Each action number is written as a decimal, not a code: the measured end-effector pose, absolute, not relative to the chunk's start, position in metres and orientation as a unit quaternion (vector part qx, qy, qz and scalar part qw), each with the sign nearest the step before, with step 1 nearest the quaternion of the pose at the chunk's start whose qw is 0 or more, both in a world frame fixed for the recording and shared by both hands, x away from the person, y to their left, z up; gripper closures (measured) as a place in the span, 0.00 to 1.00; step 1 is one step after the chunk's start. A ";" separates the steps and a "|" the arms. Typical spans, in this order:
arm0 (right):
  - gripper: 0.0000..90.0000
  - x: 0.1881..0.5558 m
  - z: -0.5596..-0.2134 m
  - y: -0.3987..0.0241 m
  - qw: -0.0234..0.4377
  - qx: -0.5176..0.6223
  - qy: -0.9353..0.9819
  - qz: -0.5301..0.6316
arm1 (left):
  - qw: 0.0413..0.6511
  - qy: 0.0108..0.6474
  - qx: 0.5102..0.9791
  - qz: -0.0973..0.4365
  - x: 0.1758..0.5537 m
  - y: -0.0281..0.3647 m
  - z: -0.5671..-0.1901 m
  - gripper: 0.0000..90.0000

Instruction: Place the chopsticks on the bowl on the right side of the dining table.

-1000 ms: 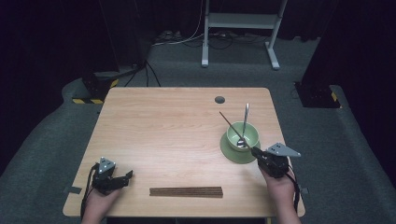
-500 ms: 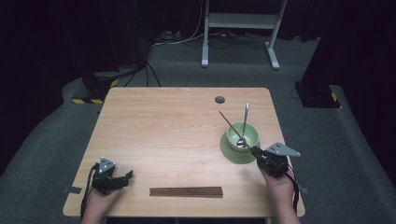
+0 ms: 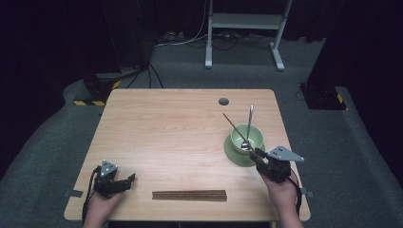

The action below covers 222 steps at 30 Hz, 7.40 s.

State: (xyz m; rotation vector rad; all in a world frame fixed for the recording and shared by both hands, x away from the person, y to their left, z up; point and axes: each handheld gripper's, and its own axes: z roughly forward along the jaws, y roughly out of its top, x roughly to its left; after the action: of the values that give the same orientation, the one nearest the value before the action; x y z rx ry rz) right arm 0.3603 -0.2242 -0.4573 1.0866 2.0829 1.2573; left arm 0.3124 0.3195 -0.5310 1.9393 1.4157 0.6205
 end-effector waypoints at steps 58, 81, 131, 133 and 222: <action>0.72 0.331 -0.523 -0.109 0.081 0.259 0.880 0.390 | 0.326 0.542 0.738 0.235 0.312 0.320 -0.531 0.21; 0.91 0.339 -0.522 -0.123 0.101 0.273 0.874 0.389 | 0.326 0.543 0.738 0.235 0.312 0.320 -0.531 0.21; 0.93 0.339 -0.524 -0.124 0.132 0.276 0.875 0.375 | 0.326 0.542 0.738 0.235 0.312 0.320 -0.531 0.21; 0.93 0.339 -0.523 -0.124 0.133 0.276 0.875 0.374 | 0.326 0.542 0.738 0.235 0.312 0.320 -0.531 0.20; 0.92 0.362 -0.469 -0.215 0.272 0.418 0.774 0.390 | 0.326 0.540 0.740 0.235 0.312 0.320 -0.531 0.20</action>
State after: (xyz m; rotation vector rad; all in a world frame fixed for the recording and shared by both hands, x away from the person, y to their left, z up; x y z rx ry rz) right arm 0.3623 -0.2150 -0.4690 1.1242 2.0842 1.0494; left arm 0.3119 0.3200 -0.5311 1.9385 1.4142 0.6160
